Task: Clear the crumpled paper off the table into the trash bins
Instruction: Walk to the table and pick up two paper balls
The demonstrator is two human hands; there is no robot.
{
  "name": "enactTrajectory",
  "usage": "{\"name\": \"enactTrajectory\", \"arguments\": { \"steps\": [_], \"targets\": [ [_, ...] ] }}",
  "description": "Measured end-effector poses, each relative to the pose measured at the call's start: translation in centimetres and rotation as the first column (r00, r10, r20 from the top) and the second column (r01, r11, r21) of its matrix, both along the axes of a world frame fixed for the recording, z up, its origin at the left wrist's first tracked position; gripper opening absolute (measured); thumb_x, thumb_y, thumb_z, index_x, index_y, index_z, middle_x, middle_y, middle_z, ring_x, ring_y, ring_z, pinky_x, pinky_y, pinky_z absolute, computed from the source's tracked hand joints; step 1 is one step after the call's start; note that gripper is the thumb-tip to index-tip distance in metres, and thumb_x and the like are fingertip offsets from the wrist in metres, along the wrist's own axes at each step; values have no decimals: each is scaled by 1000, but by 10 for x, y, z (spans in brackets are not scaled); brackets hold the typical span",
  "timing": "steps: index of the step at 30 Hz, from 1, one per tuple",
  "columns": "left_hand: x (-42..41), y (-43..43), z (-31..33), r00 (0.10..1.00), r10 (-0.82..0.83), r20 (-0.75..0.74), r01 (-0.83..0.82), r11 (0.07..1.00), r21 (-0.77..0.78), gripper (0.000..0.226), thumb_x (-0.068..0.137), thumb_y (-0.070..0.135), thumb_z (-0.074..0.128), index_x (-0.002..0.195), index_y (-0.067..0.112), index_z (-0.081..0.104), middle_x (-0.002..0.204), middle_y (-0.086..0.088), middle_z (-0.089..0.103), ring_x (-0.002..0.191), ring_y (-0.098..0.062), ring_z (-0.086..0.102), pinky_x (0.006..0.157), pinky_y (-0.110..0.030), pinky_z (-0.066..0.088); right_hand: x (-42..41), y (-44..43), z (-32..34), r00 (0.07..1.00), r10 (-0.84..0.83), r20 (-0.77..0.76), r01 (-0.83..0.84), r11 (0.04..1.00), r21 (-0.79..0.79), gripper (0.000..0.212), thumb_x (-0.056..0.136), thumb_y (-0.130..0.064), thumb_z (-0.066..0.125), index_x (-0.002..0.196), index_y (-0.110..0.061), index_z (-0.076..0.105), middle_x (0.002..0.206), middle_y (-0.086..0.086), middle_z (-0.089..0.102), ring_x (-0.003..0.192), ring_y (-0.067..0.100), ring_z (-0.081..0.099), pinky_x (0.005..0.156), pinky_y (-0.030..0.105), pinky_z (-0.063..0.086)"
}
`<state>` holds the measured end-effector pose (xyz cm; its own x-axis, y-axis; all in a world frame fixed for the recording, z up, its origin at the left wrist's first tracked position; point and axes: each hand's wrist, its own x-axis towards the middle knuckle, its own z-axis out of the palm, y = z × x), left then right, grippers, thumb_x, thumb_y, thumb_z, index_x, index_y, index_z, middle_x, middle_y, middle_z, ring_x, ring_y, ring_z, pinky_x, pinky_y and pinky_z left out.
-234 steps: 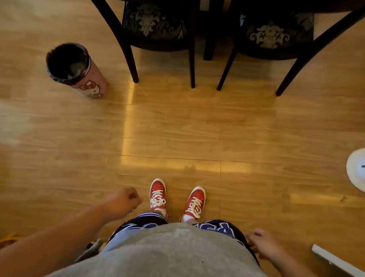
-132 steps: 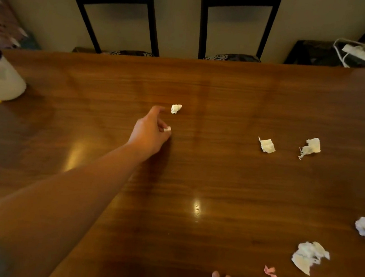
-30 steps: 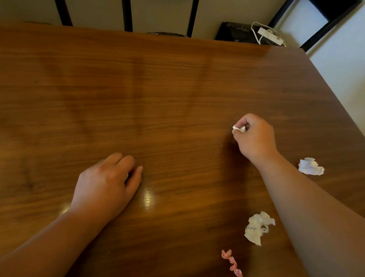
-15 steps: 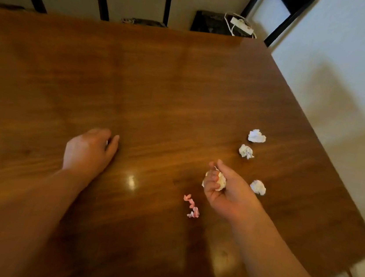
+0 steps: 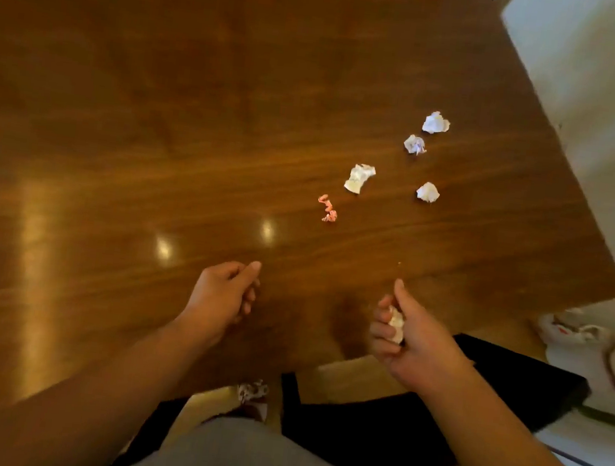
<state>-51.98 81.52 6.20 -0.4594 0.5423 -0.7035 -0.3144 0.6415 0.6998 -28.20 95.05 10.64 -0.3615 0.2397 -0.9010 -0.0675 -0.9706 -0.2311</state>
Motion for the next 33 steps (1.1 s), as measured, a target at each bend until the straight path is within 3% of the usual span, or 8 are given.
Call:
{"name": "enactTrajectory", "arguments": {
  "steps": [2, 5, 9, 14, 20, 25, 30, 33],
  "targets": [
    [30, -25, 10, 950, 167, 264, -176, 984, 11, 33, 90, 44, 59, 76, 15, 62, 56, 4, 51, 43, -8, 42, 36, -22, 31, 22, -12, 7, 997, 72, 12, -72, 997, 14, 42, 90, -49, 55, 71, -13, 61, 56, 0, 49, 41, 10, 41, 30, 23, 29],
    [73, -56, 24, 769, 324, 551, -404, 914, 26, 35, 88, 45, 61, 71, 14, 65, 57, 3, 50, 41, -6, 37, 33, -19, 30, 54, -28, 17, 978, 208, 27, -209, 976, 63, 39, 89, -47, 57, 76, -11, 65, 61, 2, 55, 46, 11, 47, 33, 22, 32],
    [143, -92, 46, 562, 362, 743, -606, 792, 73, 33, 84, 42, 62, 71, 12, 67, 63, 1, 50, 47, -8, 43, 35, -18, 33, 93, -44, 30, 927, 375, 8, -374, 923, 84, 35, 86, -43, 60, 78, -10, 67, 63, 3, 57, 49, 13, 50, 34, 22, 34],
    [235, -141, 67, 414, 410, 813, -787, 610, 92, 29, 88, 40, 57, 73, 16, 65, 67, 2, 54, 51, -8, 50, 36, -18, 40, 134, -64, 41, 837, 547, 6, -544, 832, 109, 33, 92, -40, 57, 84, -9, 66, 64, 4, 58, 49, 13, 52, 35, 23, 36],
    [301, -216, 76, 299, 589, 751, -917, 396, 55, 26, 84, 36, 60, 74, 13, 65, 65, -1, 53, 47, -9, 51, 32, -19, 39, 149, -116, 46, 656, 751, 77, -754, 648, 108, 31, 93, -36, 56, 85, -8, 66, 62, 4, 58, 51, 13, 51, 36, 22, 36],
    [350, -307, 65, 115, 678, 726, -993, 98, 66, 24, 83, 31, 58, 72, 11, 66, 65, -2, 54, 45, -11, 51, 31, -20, 37, 121, -193, 41, 398, 914, 78, -913, 386, 129, 30, 92, -35, 58, 86, -8, 68, 64, 5, 63, 56, 16, 56, 38, 22, 40],
    [414, -408, 63, -171, 715, 678, -970, -242, 11, 23, 81, 28, 57, 71, 8, 62, 59, -3, 54, 40, -11, 50, 29, -16, 35, 79, -301, 37, 104, 992, 68, -979, 91, 183, 30, 90, -38, 62, 92, -9, 71, 70, 6, 66, 58, 16, 61, 41, 24, 43],
    [453, -472, 63, -352, 679, 644, -903, -427, -44, 27, 90, 28, 51, 72, 9, 59, 56, -3, 54, 37, -11, 50, 30, -13, 33, 64, -387, 40, -79, 997, 18, -972, -81, 221, 29, 89, -39, 62, 90, -11, 70, 71, 5, 66, 57, 15, 61, 43, 23, 44]
  ]
}}
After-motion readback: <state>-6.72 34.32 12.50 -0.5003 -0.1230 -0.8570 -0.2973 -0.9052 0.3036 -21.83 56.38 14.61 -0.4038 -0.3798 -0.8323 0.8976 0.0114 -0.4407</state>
